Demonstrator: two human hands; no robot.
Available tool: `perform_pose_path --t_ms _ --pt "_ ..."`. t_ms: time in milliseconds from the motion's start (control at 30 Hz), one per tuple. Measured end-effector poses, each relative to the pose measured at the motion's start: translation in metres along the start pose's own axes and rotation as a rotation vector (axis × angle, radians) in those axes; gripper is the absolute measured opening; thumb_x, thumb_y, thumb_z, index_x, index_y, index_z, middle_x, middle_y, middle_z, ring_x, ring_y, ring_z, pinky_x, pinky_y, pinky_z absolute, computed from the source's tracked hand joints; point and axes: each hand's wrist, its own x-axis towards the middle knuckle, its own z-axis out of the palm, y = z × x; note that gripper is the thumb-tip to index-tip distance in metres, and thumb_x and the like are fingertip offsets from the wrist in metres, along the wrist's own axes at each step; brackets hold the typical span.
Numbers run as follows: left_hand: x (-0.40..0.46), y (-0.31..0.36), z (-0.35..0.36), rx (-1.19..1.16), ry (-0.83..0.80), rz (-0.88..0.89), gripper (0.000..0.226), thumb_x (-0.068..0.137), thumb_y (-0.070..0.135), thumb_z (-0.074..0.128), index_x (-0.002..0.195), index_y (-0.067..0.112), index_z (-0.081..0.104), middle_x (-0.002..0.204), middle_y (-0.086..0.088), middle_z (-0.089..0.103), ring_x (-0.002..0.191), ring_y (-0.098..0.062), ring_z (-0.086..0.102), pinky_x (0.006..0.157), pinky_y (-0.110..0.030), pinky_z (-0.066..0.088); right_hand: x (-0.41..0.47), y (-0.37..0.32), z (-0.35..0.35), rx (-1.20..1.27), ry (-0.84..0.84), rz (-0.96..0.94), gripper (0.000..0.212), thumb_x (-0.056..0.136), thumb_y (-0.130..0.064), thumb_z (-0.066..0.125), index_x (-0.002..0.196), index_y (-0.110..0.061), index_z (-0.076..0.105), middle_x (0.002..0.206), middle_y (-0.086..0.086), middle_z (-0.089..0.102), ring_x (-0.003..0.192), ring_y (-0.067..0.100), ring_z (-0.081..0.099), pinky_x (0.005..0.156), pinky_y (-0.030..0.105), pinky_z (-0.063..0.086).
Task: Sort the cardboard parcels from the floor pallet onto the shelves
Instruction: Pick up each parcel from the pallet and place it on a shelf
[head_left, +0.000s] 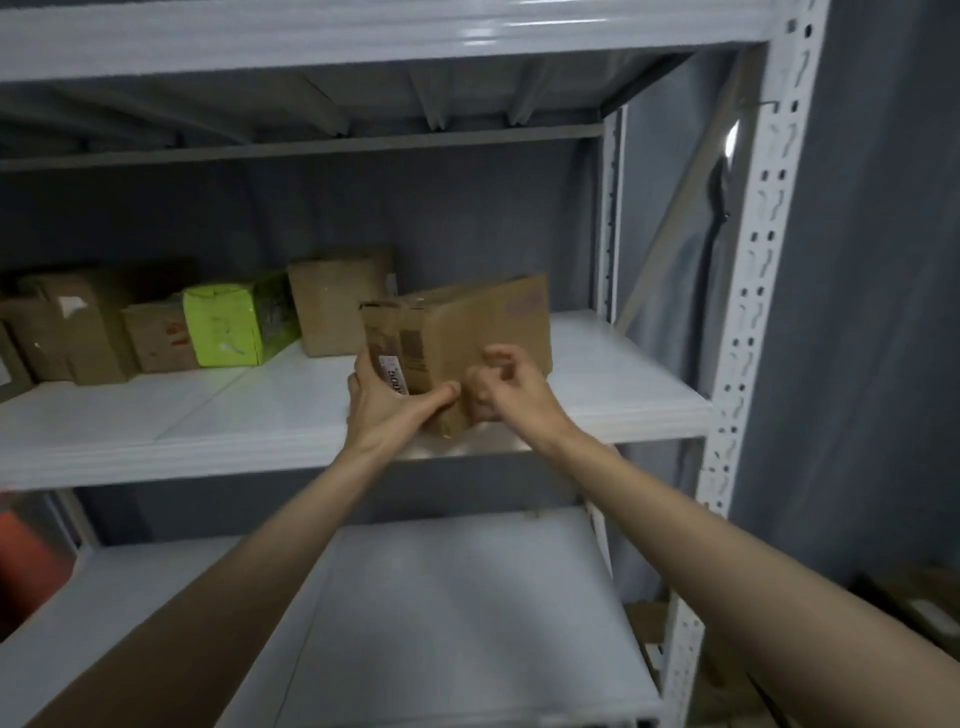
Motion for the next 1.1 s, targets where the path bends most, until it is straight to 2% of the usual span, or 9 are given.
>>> perform_pose_path --t_ms 100,200,367,533,667,800,933,1000,1100 --pt "-0.066 0.012 -0.005 0.102 0.038 0.157 0.133 0.050 0.059 0.090 0.155 0.031 0.015 0.149 0.001 0.034 0.137 -0.026 0.042 0.112 -0.042 0.040 -0.050 -0.022 -0.023 0.232 0.063 0.133 0.058 0.094 -0.053 0.060 0.138 -0.018 0.043 0.107 0.004 0.058 0.085 0.018 0.066 0.067 0.033 0.057" --pt "-0.116 0.023 -0.007 0.161 0.061 0.349 0.137 0.051 0.049 0.094 0.157 0.026 0.011 0.148 0.000 0.029 0.138 -0.025 0.037 0.110 -0.049 0.044 -0.104 -0.041 -0.048 0.297 0.007 0.213 0.065 0.087 -0.069 0.057 0.132 -0.022 0.055 0.106 0.003 0.071 0.096 0.025 0.073 0.071 0.040 0.062" --pt "-0.169 0.042 0.005 0.208 0.064 0.717 0.125 0.058 0.044 0.088 0.157 0.017 0.018 0.150 -0.008 0.030 0.139 -0.028 0.032 0.113 -0.049 0.039 -0.179 -0.049 -0.091 0.326 0.094 0.330 0.051 0.091 -0.067 0.055 0.120 -0.026 0.067 0.112 0.007 0.076 0.107 0.029 0.071 0.093 0.046 0.058" --pt "-0.211 0.058 0.037 0.354 0.036 1.057 0.112 0.067 0.046 0.087 0.154 0.018 0.023 0.151 -0.013 0.031 0.145 -0.039 0.030 0.113 -0.062 0.032 -0.247 -0.042 -0.140 0.408 0.243 0.430 0.057 0.079 -0.075 0.064 0.116 -0.031 0.064 0.110 0.006 0.075 0.100 0.026 0.073 0.065 0.035 0.062" --pt "-0.242 0.073 0.070 0.400 -0.022 1.204 0.110 0.069 0.032 0.088 0.155 0.022 0.020 0.150 -0.013 0.029 0.146 -0.040 0.027 0.116 -0.061 0.028 -0.286 -0.030 -0.175 0.459 0.297 0.466 0.058 0.069 -0.083 0.066 0.108 -0.040 0.063 0.115 0.010 0.072 0.109 0.030 0.068 0.076 0.044 0.062" --pt "-0.269 0.098 0.109 0.375 -0.125 1.257 0.115 0.063 0.031 0.092 0.155 0.020 0.023 0.152 -0.014 0.027 0.148 -0.038 0.023 0.118 -0.060 0.026 -0.315 -0.022 -0.223 0.522 0.373 0.488 0.044 0.075 -0.071 0.071 0.093 -0.031 0.073 0.093 0.014 0.078 0.091 0.030 0.076 0.069 0.043 0.063" --pt "-0.291 0.125 0.158 0.254 -0.339 1.272 0.109 0.073 0.056 0.081 0.158 0.020 0.023 0.156 -0.013 0.027 0.152 -0.032 0.020 0.121 -0.058 0.023 -0.340 -0.010 -0.284 0.445 0.503 0.545 0.053 0.074 -0.071 0.068 0.105 -0.028 0.069 0.113 0.021 0.073 0.118 0.039 0.064 0.110 0.057 0.040" --pt "-0.307 0.139 0.185 0.131 -0.424 1.186 0.097 0.083 0.063 0.067 0.159 0.020 0.023 0.157 -0.010 0.026 0.151 -0.027 0.021 0.121 -0.053 0.025 -0.354 -0.002 -0.317 0.444 0.547 0.528 0.057 0.075 -0.070 0.067 0.114 -0.029 0.067 0.116 0.019 0.073 0.121 0.038 0.063 0.109 0.057 0.041" --pt "-0.337 0.161 0.230 -0.069 -0.489 0.905 0.082 0.092 0.063 0.050 0.159 0.025 0.022 0.157 -0.004 0.024 0.149 -0.017 0.024 0.119 -0.044 0.027 -0.376 0.010 -0.366 0.445 0.576 0.534 0.051 0.081 -0.068 0.061 0.115 -0.031 0.067 0.107 0.011 0.077 0.108 0.033 0.071 0.089 0.044 0.057"
